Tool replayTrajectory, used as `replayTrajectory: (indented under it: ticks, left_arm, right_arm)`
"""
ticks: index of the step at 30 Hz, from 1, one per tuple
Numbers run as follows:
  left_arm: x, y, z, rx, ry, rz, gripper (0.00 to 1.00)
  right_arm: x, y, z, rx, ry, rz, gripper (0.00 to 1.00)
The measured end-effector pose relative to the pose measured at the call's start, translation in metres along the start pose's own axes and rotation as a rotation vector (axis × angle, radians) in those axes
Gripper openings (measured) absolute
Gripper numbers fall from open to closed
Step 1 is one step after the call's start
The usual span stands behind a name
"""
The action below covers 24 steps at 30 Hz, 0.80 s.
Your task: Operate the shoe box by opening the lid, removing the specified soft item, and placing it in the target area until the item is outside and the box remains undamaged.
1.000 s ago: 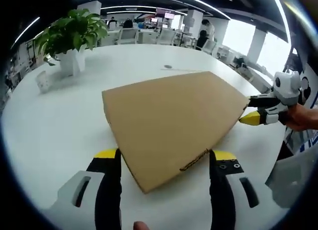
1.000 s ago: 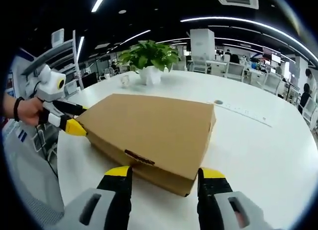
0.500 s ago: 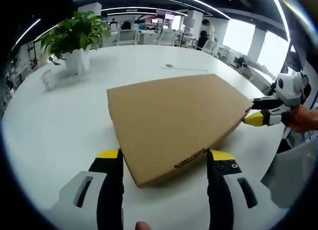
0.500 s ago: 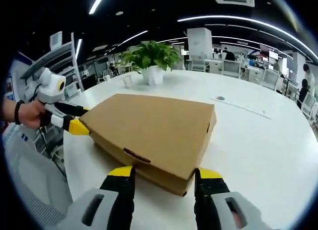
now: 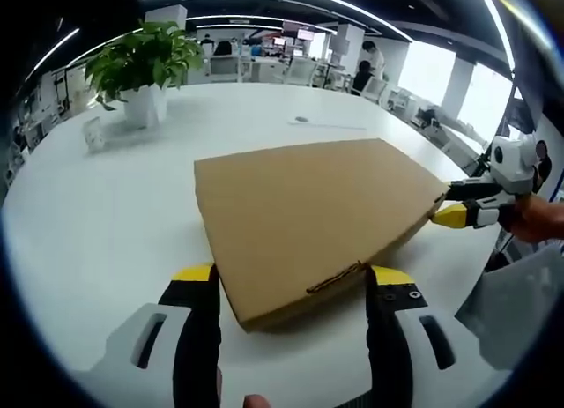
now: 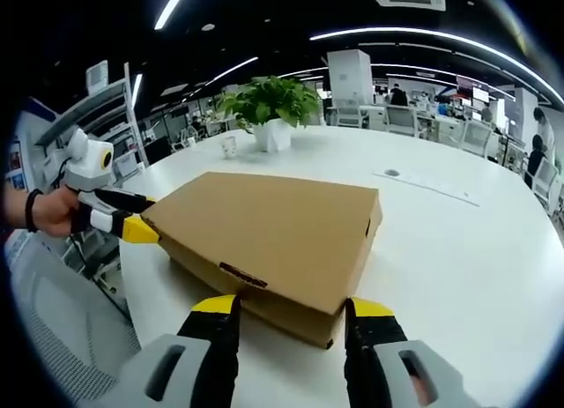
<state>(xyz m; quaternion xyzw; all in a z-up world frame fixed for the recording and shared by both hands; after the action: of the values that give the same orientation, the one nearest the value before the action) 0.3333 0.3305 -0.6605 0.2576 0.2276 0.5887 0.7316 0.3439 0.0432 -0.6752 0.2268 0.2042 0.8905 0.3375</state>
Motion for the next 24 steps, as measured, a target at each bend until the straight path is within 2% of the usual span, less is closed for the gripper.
replayTrajectory:
  ticks: [18, 24]
  left_arm:
    - [0.0, 0.014, 0.006, -0.031, 0.038, 0.0, 0.64]
    - [0.001, 0.019, 0.011, -0.039, 0.047, -0.002, 0.64]
  right_arm:
    - [0.007, 0.008, 0.009, -0.01, 0.022, 0.002, 0.44]
    - [0.009, 0.013, 0.012, -0.045, 0.008, -0.005, 0.44]
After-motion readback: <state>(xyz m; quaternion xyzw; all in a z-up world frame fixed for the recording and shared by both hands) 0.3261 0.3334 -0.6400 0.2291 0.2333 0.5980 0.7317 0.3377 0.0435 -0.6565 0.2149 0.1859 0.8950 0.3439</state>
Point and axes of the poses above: the point that each gripper's makers call its tool centre point, and the gripper's own axes: y roughly backward along the fingers, x roughly to its left, z roughly out of its top, the point moved 8 cm from there along y, roughly backward along the fingers, and after that the axes turned 13 degrees about z, right-handed, at the moved point
